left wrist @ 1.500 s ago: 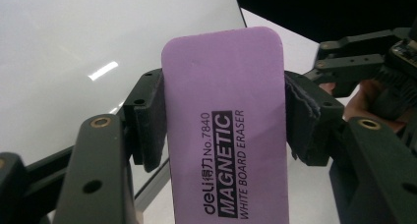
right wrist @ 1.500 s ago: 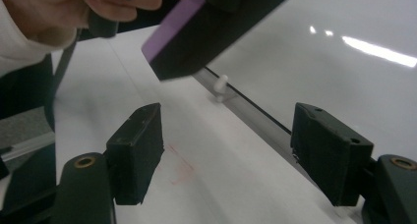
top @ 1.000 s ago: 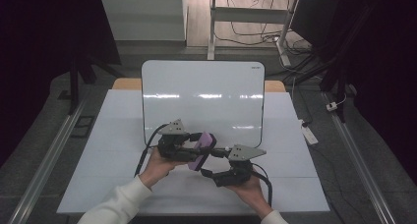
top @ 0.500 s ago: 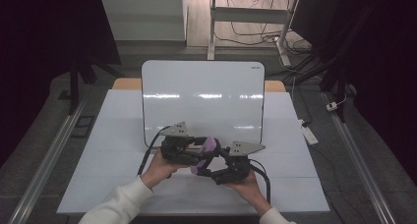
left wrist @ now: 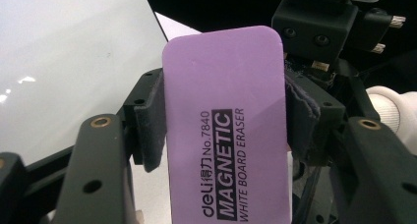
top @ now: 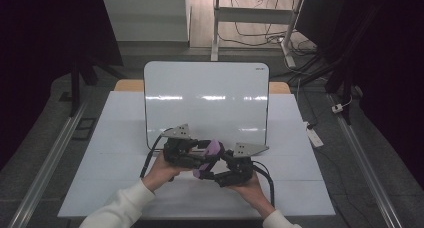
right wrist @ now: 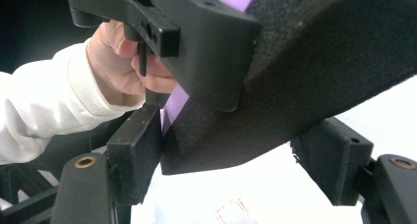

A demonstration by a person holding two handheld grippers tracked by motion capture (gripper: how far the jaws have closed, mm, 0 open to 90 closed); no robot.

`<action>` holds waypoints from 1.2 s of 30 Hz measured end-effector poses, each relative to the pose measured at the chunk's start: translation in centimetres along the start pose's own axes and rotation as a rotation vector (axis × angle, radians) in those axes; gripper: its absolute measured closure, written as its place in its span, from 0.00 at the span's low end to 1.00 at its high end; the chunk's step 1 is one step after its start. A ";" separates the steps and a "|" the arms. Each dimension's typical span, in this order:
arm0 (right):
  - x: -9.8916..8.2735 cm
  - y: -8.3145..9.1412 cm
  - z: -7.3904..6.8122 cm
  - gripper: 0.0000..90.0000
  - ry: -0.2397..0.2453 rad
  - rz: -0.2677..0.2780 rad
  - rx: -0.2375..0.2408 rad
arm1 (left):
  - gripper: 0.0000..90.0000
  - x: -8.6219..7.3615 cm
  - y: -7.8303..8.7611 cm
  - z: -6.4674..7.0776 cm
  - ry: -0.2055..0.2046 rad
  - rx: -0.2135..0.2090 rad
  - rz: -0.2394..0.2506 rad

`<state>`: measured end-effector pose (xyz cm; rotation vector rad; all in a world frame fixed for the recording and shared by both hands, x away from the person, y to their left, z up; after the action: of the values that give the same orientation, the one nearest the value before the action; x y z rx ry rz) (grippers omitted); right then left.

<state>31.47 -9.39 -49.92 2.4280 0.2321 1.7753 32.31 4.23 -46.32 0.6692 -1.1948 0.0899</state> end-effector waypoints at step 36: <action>-0.3 0.4 0.6 0.43 0.044 -0.037 -0.305 | 0.60 0.0 -0.1 1.4 -0.103 0.316 -0.039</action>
<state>31.99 -9.81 -50.26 2.1602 0.0081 1.7079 31.21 3.41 -46.11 0.9835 -1.2783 0.2171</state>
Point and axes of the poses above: each handheld gripper's, and its own axes: y roughly backward along the jaws, x roughly out of its top, z roughly to its right, the point moved 5 cm from there along -y, roughly forward along the jaws, and after that the axes turned 12 degrees about x, right-handed, at the moved point
